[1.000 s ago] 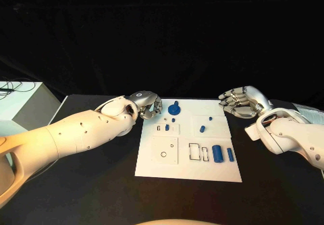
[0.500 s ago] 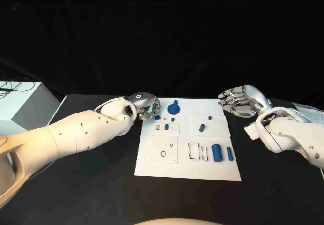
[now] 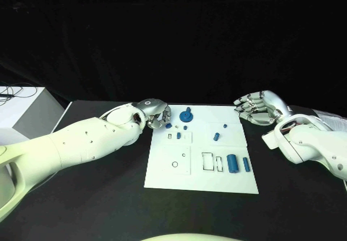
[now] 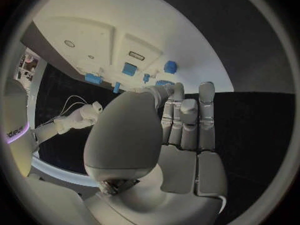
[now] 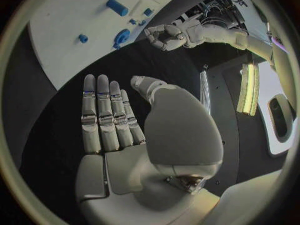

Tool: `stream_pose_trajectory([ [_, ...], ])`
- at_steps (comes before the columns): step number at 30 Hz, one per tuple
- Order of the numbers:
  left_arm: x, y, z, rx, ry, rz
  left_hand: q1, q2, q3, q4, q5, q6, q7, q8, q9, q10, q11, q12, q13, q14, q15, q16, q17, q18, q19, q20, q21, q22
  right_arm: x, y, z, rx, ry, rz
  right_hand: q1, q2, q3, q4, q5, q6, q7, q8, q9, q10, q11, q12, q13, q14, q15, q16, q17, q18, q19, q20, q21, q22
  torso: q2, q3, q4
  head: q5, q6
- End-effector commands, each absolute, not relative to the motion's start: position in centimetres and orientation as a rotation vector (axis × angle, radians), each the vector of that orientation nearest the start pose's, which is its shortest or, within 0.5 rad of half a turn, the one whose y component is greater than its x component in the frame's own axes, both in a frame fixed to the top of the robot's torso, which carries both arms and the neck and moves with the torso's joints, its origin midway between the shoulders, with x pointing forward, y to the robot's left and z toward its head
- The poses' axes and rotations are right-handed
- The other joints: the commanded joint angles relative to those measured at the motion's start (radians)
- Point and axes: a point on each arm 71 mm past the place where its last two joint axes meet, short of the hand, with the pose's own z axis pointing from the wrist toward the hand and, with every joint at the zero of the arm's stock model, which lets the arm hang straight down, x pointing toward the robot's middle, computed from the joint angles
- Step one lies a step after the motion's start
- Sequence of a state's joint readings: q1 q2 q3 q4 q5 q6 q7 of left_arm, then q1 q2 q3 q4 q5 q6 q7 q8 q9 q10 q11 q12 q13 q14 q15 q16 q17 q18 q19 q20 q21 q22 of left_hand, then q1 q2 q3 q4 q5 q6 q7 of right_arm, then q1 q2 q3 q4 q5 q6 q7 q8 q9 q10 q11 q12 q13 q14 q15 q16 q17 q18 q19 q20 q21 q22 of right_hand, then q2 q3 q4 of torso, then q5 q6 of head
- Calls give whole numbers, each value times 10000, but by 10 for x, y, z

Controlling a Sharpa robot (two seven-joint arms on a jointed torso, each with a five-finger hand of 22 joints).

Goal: Assemble the parts on the task board

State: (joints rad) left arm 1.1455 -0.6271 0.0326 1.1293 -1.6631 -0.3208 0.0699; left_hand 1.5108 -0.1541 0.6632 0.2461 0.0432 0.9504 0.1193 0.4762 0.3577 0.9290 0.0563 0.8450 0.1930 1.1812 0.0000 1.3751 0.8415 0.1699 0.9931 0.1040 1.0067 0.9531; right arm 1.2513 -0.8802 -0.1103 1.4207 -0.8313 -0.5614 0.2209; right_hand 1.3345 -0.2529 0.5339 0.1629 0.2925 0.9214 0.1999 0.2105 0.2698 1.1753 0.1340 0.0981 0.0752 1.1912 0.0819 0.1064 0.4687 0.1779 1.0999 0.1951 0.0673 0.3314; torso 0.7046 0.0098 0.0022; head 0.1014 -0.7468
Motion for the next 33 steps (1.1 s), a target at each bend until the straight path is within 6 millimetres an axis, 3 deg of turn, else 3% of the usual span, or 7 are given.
stream_pose_trajectory([
  [1, 542, 194, -204, 3356, 15347, -6094, -12, -164, -31, -91, 58, -119, 40, -78, -42, -141, 12, -90, -38, -179, 3, -92, -234, 19, -105, 1, -76, -78, 505, -257, -171, 3463, 14371, 9233, -42, -17, -11, -2, 68, 13, 86, -53, -12, -15, 54, -41, -8, 5, 48, -69, -8, 49, -53, -4, -36, -8, -2, -8, 17, -19, 26],
  [2, 541, 194, -204, 3364, 15338, -6228, -45, -635, -282, -220, 19, -370, 113, -231, -82, -355, 53, -231, -91, -464, 42, -256, -626, 32, -224, 21, -165, -160, 505, -257, -171, 3464, 14372, 9232, -42, -17, -11, -2, 68, 13, 86, -53, -12, -15, 54, -41, -8, 5, 48, -69, -8, 49, -53, -4, -36, -8, -2, -8, 18, -20, 27],
  [5, 540, 194, -205, 3443, 15450, -6480, -284, -1331, -966, -298, 42, -907, -8, -662, -251, -712, 271, -431, -165, -1311, 239, -712, -1612, 66, -651, 148, -522, -458, 505, -258, -171, 3463, 14375, 9232, -42, -17, -11, -2, 68, 13, 86, -53, -12, -15, 54, -41, -8, 5, 48, -69, -8, 49, -53, -4, -36, -8, -7, -10, 23, -7, 23],
  [6, 540, 194, -205, 3522, 15547, -6546, -247, -1377, -1391, -458, 79, -1121, 53, -891, -363, -902, 346, -496, -192, -1663, 318, -843, -1897, 79, -770, 243, -612, -498, 505, -258, -171, 3463, 14376, 9233, -42, -17, -11, -2, 68, 13, 86, -53, -12, -15, 54, -41, -8, 5, 48, -69, -8, 49, -53, -4, -36, -8, -8, -15, 28, -11, 22],
  [11, 538, 193, -209, 3852, 15958, -6600, -71, -1352, -2198, -799, 57, -1234, -139, -1163, -525, -1329, 426, -604, -245, -2457, 374, -1018, -2491, 112, -924, 362, -695, -500, 505, -258, -171, 3461, 14375, 9230, -42, -17, -11, -2, 68, 13, 86, -53, -12, -15, 54, -41, -8, 5, 48, -69, -8, 49, -53, -4, -36, -8, -2, -9, 4, 21, 27],
  [17, 539, 191, -212, 4092, 16355, -6475, 155, -1269, -2409, -936, 60, -1128, -162, -1253, -600, -1573, 458, -597, -252, -2745, 351, -948, -2468, 123, -1021, 379, -723, -478, 505, -257, -171, 3458, 14375, 9235, -42, -17, -11, -2, 68, 13, 86, -53, -12, -15, 54, -41, -8, 5, 48, -69, -8, 49, -53, -4, -36, -8, 6, 0, -2, 36, 40],
  [33, 543, 184, -217, 4248, 16654, -6285, 874, -883, -1396, -1477, 62, -493, -56, -1368, -771, -1433, 386, -511, -316, -3043, 246, -726, -2483, 136, -1097, 249, -302, -106, 505, -257, -171, 3451, 14379, 9251, -39, -14, -11, -7, 69, 13, 90, -64, -15, -16, 59, -48, -25, 4, 53, -83, -25, 49, -56, 0, -34, -43, 16, 10, -18, 29, 43],
])
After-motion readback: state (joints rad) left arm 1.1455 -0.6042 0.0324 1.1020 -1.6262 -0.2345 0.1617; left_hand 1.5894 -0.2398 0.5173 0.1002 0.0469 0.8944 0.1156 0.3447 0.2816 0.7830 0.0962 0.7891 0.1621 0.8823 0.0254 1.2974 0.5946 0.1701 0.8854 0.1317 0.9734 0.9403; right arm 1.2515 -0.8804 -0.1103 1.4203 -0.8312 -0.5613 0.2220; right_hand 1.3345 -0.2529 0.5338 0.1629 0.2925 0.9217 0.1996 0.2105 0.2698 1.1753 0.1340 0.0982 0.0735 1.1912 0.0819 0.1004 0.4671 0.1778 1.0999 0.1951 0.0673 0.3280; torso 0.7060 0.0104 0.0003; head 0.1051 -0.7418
